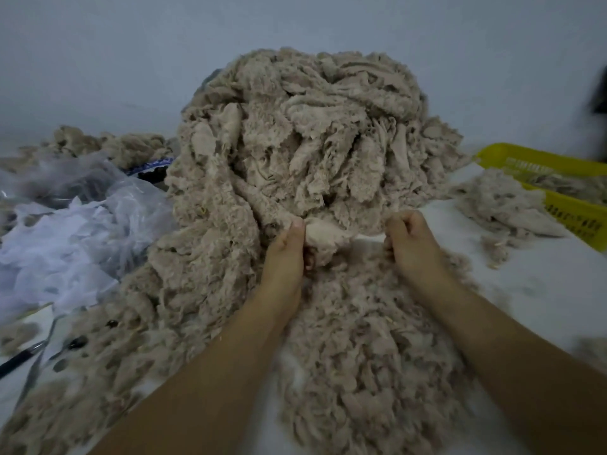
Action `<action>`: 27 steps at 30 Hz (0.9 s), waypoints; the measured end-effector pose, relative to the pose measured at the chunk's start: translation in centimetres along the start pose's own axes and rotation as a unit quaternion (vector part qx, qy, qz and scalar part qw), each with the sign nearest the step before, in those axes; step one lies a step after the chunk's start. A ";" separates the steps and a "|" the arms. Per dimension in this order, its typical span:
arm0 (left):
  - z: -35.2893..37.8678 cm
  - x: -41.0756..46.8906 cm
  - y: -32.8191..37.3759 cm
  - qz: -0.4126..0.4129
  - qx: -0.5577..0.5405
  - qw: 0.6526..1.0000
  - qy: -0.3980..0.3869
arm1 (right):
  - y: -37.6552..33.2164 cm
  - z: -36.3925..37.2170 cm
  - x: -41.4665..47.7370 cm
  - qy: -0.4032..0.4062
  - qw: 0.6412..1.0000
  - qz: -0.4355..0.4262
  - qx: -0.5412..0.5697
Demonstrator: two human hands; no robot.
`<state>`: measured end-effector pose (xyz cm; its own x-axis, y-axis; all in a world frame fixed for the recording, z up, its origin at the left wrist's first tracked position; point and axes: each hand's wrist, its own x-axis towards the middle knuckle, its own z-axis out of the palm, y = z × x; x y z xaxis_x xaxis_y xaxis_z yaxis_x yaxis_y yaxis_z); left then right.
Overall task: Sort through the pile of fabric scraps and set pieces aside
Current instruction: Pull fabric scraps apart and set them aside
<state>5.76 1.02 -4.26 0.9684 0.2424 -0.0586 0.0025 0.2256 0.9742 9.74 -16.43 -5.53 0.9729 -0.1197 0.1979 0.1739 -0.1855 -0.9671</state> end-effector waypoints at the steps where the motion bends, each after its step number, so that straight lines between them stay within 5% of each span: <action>1: 0.0 -0.1 0.0 0.000 0.005 1.000 -0.002 | 0.0 -0.2 -0.1 0.003 1.000 -0.008 -0.010; 14: 0.0 0.0 -0.8 0.009 0.020 0.999 -0.049 | -1.3 0.3 -2.2 -0.089 0.985 -0.118 -0.091; 21: -0.4 -0.4 -0.6 0.040 0.043 0.995 -0.079 | -1.2 1.5 -2.6 -0.122 0.934 -0.205 -0.264; 25: -0.3 -0.3 -0.6 0.047 0.050 0.995 -0.073 | -1.4 0.6 -2.2 -0.092 0.944 -0.233 -0.213; 27: 0.0 -0.2 -0.6 0.079 0.064 0.992 -0.068 | -1.5 0.3 -1.8 -0.084 0.968 -0.173 -0.164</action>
<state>5.59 0.86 -4.86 0.9838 0.1336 0.1193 -0.1296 0.0713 0.9890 7.76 -15.61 -4.46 0.8809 0.1598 0.4454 0.4626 -0.4892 -0.7394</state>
